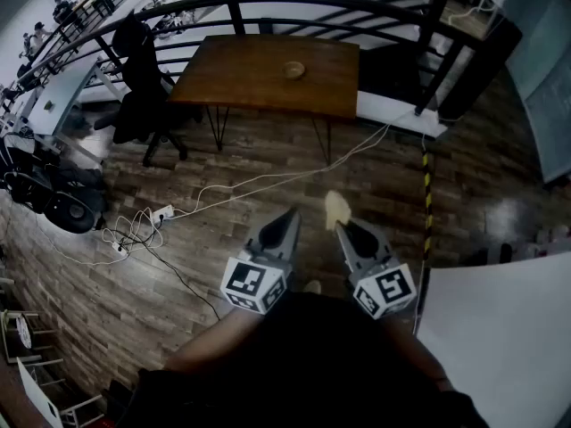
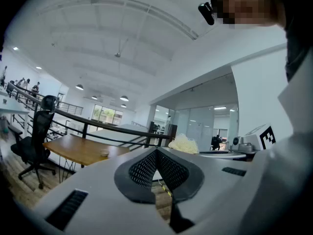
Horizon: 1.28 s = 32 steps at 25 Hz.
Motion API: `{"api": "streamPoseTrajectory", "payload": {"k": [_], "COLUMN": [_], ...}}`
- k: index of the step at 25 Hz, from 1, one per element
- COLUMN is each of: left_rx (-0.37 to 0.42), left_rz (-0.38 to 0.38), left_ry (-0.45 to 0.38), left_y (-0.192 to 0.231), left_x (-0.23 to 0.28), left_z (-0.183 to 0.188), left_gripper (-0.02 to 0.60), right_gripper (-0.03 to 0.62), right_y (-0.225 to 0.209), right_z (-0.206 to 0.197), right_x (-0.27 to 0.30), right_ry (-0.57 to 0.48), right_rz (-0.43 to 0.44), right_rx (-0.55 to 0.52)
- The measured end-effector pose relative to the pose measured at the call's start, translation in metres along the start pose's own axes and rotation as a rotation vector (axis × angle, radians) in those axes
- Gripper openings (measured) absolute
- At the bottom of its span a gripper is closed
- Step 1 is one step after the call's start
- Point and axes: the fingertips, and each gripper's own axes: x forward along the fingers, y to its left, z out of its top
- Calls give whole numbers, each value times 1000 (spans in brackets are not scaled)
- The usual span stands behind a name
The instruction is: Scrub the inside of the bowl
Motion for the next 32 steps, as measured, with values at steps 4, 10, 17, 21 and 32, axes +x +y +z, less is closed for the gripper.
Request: {"api": "streamPoseTrajectory", "payload": {"k": [4, 10, 17, 21, 32], "left_rx": [-6, -22, -26, -14, -20], "left_rz": [-2, -9, -26, -40, -28], "left_ry": [-1, -8, -8, -13, -11], "left_y": [5, 34, 96, 144, 247], "left_x": [0, -2, -5, -15, -45], "left_z": [0, 2, 15, 37, 51], "left_gripper": [-3, -3, -3, -3, -3], "right_gripper": [46, 46, 48, 48, 48], "right_y": [0, 12, 31, 60, 118], "right_z": [1, 0, 11, 27, 31], "right_x": [6, 32, 95, 141, 238], "right_ry": [-7, 6, -12, -28, -17], "right_rz": [2, 3, -6, -3, 25], "right_rx": [-6, -4, 2, -14, -11]}}
